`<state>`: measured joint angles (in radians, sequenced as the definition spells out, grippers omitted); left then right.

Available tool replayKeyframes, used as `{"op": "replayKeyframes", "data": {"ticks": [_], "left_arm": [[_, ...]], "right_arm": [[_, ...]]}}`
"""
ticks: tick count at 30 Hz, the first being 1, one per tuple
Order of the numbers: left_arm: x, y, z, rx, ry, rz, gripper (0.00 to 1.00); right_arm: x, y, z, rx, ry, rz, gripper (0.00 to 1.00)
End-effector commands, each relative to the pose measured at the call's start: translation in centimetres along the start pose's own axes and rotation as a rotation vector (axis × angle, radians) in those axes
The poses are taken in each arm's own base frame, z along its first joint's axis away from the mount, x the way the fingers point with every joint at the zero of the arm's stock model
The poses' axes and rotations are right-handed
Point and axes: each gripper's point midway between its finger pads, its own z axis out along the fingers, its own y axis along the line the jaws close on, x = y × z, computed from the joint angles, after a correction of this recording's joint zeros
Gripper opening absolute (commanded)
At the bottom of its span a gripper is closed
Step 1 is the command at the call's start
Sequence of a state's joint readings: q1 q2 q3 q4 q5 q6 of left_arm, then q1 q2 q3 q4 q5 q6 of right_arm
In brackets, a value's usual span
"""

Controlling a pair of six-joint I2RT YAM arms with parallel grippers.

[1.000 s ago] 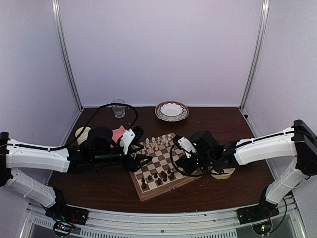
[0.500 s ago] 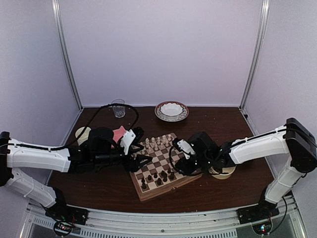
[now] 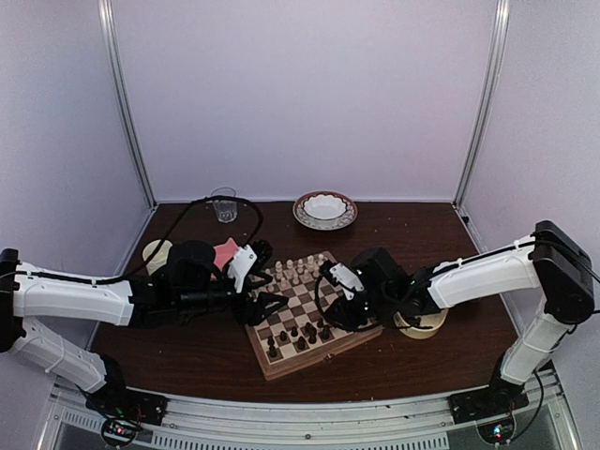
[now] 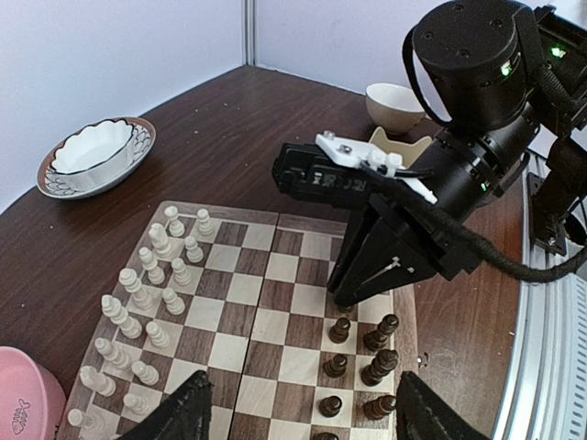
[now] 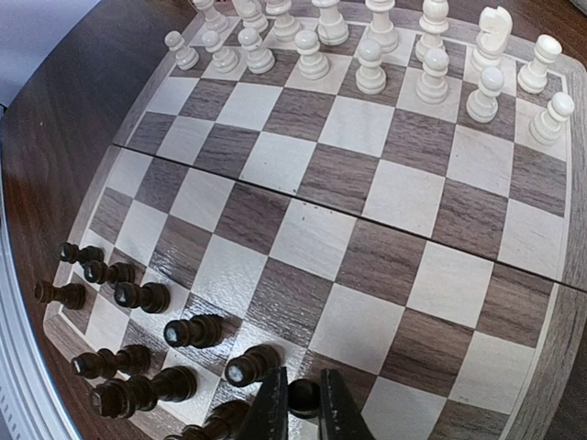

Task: Set up the chess pieces on the board
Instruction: Place the pawn at f7.

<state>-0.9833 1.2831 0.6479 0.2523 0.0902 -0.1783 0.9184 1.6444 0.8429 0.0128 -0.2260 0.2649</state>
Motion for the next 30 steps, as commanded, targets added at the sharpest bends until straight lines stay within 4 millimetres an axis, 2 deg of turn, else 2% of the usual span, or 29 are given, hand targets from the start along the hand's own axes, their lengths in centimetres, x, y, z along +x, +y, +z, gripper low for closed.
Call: {"op": "replayKeyframes", "data": {"ticks": [1,9,30], "left_arm": [[-1.0,-0.3,0.2,0.018,-0.028,-0.002,0.69],[-1.0,-0.4,0.2,0.023,-0.028,-0.002,0.69],[-1.1,-0.6,0.3,0.032,-0.027,-0.002,0.69]], "right_arm": [[-1.1,0.1,0.1,-0.002,-0.017,-0.003,0.08],[-1.4,-0.2,0.1,0.017,-0.023,-0.008,0.13],[-0.8,-1.1,0.3,0.066,0.012,-0.018,0.14]]}}
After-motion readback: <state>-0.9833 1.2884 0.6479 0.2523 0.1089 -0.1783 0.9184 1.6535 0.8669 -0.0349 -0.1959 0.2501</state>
